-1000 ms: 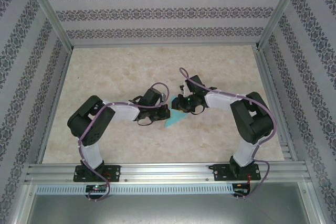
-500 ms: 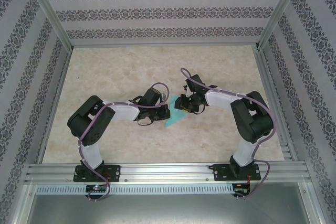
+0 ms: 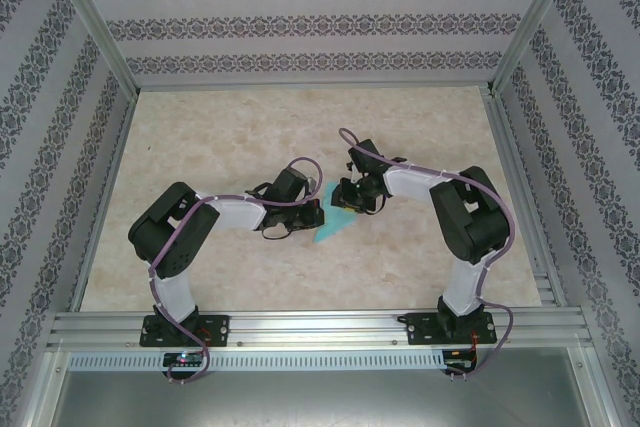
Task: Fold a paper plane with a square sheet of paper (pick it up from the middle)
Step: Fourth fold the wing at the center of the table.
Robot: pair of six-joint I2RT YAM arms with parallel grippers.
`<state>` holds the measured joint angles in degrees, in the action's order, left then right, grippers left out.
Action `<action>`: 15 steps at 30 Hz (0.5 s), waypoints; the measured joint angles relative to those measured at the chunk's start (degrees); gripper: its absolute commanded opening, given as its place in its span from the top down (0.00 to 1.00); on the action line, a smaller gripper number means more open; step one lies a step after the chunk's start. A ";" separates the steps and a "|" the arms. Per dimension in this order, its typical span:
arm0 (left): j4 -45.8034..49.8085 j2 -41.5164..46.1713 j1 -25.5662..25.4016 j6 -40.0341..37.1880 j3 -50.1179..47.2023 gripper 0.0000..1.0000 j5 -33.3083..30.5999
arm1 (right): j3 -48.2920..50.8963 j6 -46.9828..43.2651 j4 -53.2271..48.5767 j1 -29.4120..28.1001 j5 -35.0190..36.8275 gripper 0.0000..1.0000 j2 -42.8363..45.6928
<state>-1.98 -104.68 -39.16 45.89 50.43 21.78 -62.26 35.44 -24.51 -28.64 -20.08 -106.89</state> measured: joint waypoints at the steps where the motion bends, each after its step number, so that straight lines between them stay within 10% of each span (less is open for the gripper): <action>1: 0.00 0.02 0.00 0.00 0.00 0.96 0.00 | -0.66 0.02 -0.81 -0.24 0.61 0.67 -0.33; 15: 0.22 4.61 0.02 0.02 1.62 0.93 -1.11 | -5.84 0.66 -7.45 -3.26 8.24 0.64 -2.97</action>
<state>-1.76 -100.07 -39.13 45.91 52.05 20.67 -68.10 36.10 -31.97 -31.90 -11.84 -109.86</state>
